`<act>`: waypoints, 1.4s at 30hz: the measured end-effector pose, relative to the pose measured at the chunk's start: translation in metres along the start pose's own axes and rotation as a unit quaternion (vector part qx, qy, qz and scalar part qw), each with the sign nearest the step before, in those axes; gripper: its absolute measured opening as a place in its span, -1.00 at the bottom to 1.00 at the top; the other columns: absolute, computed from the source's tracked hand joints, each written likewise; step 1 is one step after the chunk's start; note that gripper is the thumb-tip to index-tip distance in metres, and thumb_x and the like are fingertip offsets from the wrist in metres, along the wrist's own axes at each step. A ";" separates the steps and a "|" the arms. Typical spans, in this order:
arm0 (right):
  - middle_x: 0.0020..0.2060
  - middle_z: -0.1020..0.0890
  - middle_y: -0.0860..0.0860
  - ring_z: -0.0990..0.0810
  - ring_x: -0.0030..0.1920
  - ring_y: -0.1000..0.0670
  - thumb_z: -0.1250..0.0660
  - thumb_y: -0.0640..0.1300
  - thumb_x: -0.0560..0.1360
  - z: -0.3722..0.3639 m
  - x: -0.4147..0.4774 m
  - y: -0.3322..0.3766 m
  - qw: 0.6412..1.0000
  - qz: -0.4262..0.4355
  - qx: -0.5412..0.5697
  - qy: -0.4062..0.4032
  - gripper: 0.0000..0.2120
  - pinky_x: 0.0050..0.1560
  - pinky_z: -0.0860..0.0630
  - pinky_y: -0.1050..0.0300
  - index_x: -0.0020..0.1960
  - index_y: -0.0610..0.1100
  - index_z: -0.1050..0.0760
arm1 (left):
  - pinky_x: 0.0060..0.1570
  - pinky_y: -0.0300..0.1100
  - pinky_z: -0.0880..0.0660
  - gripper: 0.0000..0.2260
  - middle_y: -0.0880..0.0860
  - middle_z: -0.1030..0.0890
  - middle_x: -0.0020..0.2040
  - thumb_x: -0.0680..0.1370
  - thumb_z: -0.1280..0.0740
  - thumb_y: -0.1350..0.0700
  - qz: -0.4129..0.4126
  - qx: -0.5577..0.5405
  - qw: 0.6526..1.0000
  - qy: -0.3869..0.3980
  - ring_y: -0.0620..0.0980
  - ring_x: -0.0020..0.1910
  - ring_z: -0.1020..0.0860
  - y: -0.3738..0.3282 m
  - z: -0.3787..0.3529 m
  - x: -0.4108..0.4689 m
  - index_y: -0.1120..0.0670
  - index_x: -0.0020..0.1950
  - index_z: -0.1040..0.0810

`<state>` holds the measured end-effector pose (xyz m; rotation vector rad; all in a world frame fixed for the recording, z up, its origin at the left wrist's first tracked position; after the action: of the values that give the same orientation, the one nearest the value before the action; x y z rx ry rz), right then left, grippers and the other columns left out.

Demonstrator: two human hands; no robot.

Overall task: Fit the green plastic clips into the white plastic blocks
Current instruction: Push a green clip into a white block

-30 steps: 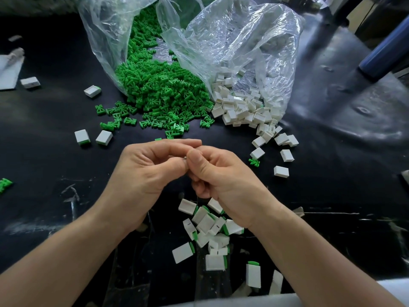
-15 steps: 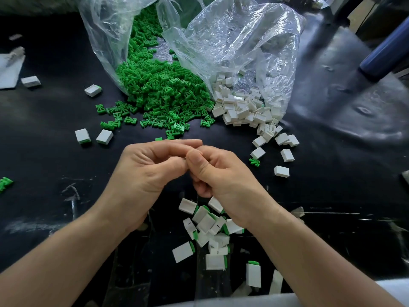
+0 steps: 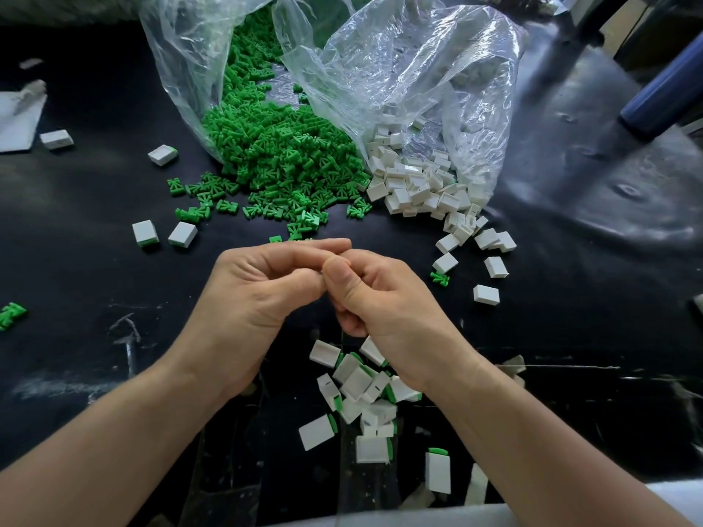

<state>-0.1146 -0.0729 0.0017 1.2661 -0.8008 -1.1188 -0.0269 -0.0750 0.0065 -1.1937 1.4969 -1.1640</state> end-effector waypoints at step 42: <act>0.24 -0.50 -0.07 -0.39 0.29 -0.10 -0.22 -0.23 0.53 0.098 0.031 0.006 0.843 0.059 -0.477 -0.240 -0.68 0.41 -0.07 -0.11 0.27 -0.12 -0.45 | -0.47 -0.37 -0.40 -0.66 0.02 -0.67 -0.31 0.20 -0.36 -0.17 0.059 0.124 0.985 0.102 -0.17 -0.41 -0.55 0.008 -0.024 -0.010 0.02 -0.19 -0.68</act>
<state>-0.1962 -0.1332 0.0205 0.0895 -0.5220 -1.4802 -0.0501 -0.0611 0.0039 -0.8263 1.4987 -1.3788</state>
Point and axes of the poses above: each hand's wrist, its own x-axis towards the middle knuckle, its own z-axis out of the back of the hand, y = z × x, the point moved 10 cm from there along x, towards the middle knuckle
